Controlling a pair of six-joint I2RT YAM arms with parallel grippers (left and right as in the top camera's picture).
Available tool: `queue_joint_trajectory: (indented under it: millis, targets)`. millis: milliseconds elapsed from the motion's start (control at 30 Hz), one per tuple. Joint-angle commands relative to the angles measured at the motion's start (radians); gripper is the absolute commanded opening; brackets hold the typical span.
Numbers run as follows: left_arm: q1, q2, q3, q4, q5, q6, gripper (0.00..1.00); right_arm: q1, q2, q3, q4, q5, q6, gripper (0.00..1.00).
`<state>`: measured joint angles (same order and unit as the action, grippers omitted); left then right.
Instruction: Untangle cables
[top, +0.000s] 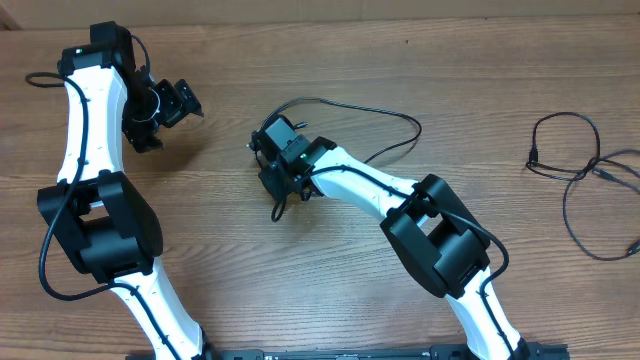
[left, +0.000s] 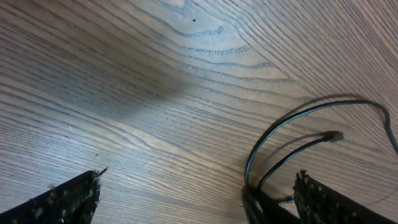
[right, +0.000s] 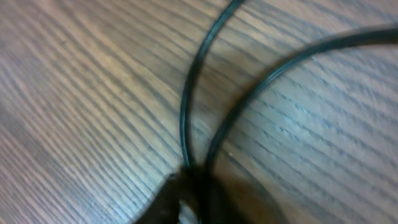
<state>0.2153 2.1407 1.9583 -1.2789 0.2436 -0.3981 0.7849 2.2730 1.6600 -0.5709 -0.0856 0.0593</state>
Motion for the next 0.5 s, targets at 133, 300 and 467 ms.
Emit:
queue_joint_trajectory:
  millis: [133, 300, 467]
  targets:
    - [-0.013, -0.009, -0.003, 0.001, 0.008, -0.018, 1.0, 0.005, 0.044, -0.038, -0.058, -0.086, 0.011, 0.04]
    - [-0.013, -0.009, -0.003, 0.001, 0.008, -0.018, 1.0, 0.005, 0.044, -0.038, -0.071, -0.223, 0.011, 0.04]
    - [-0.013, -0.009, -0.003, 0.001, 0.008, -0.018, 1.0, 0.005, 0.044, -0.037, -0.07, -0.361, 0.011, 0.04]
